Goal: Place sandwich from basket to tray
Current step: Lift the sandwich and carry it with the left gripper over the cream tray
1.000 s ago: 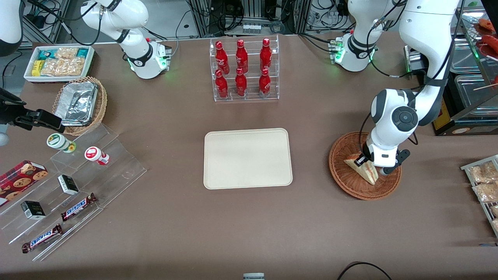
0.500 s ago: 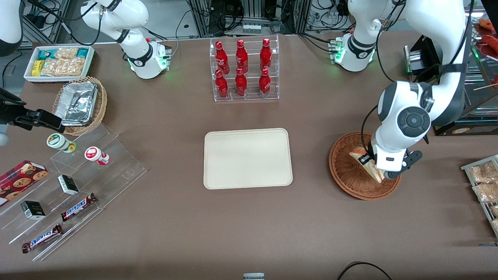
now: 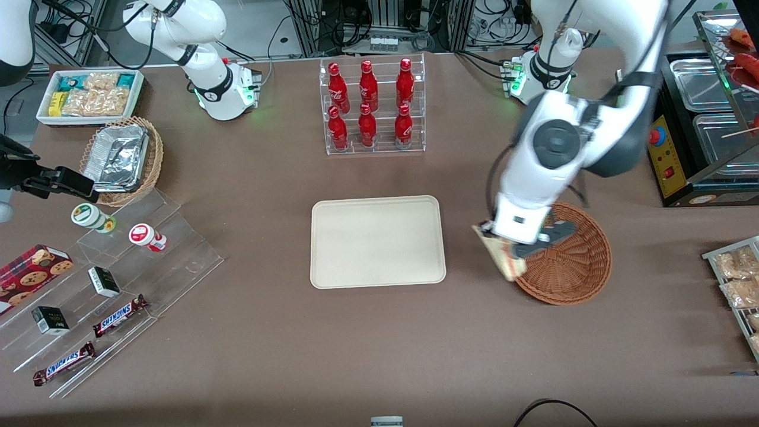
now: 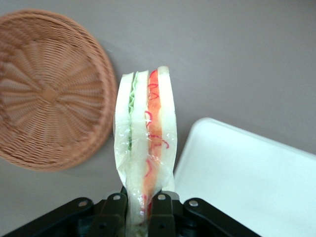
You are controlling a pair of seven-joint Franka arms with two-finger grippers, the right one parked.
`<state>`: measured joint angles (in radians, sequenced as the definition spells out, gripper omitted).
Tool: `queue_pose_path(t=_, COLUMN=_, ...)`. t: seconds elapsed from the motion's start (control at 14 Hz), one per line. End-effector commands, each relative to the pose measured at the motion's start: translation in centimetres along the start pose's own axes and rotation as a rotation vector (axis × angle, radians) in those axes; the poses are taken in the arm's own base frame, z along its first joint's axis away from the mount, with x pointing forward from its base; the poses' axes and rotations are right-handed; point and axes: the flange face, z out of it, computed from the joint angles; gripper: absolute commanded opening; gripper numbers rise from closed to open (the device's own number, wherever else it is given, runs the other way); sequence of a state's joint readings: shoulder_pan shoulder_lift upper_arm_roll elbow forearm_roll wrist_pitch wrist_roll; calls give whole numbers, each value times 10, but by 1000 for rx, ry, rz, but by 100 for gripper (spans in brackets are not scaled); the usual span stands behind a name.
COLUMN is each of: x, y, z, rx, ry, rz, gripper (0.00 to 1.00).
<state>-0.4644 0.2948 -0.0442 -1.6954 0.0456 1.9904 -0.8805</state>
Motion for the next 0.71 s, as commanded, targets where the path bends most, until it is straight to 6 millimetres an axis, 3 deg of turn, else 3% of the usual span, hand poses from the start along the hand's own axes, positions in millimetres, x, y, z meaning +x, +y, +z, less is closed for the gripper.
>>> queue_pose_path(t=0.0, x=-22, y=57, z=16, rx=-13, ry=-4, rz=64, gripper=0)
queue_pose_path(t=0.21, x=-60, y=109, z=44, rx=-37, ry=-12, rz=149, gripper=0)
queue_pose_path(t=0.36, x=-91, y=144, z=78, rx=-45, ry=-57, rz=211, gripper=0)
queue_pose_path(t=0.64, x=-128, y=183, z=122, rx=-66, ry=-50, rz=302, gripper=0)
